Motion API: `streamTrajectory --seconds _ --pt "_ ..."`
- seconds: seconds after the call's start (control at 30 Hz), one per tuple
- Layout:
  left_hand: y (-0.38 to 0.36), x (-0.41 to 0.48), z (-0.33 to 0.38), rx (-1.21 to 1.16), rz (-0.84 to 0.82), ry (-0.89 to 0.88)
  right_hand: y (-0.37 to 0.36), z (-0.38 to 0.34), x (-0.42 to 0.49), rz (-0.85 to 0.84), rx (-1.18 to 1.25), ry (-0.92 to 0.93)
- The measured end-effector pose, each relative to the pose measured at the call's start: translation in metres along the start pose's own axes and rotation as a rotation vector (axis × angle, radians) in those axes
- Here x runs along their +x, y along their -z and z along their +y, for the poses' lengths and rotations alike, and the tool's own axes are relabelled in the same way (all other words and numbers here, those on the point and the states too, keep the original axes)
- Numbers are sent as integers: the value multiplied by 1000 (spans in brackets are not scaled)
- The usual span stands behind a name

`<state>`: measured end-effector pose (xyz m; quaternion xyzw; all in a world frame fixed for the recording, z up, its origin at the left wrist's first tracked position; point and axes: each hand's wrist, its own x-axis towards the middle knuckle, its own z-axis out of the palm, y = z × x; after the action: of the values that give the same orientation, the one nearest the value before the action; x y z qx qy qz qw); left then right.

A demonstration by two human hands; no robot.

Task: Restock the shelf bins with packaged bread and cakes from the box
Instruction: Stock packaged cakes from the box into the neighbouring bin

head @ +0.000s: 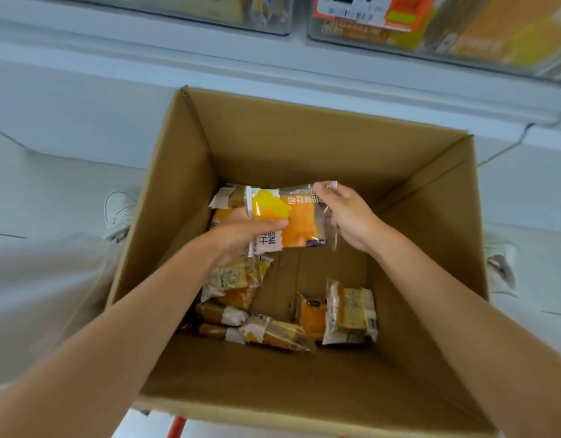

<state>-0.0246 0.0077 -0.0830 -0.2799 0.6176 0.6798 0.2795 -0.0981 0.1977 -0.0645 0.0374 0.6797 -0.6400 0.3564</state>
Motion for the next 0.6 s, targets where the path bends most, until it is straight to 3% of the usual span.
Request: streamTrajectory --seconds 0.13,0.23,0.27,0.33,0.4,0.5,0.6 --pt "8 -4 -10 -72 11 2 2 18 -2 86 21 -65" --pt "14 -9 2 422 135 -209 8 21 -7 66 -399 59" --pt "13 -9 9 605 134 -289 8 17 -9 34 -480 120" --pt "5 -8 23 733 81 -370 5 10 -14 -86 -530 165" --pt "-6 -8 29 633 80 -427 3 8 -15 -143 -551 156" --pt "-10 -7 22 376 140 -445 7 13 -18 -61 -522 122" --pt "6 -2 -1 369 219 -166 16 28 -23 3 -367 4"
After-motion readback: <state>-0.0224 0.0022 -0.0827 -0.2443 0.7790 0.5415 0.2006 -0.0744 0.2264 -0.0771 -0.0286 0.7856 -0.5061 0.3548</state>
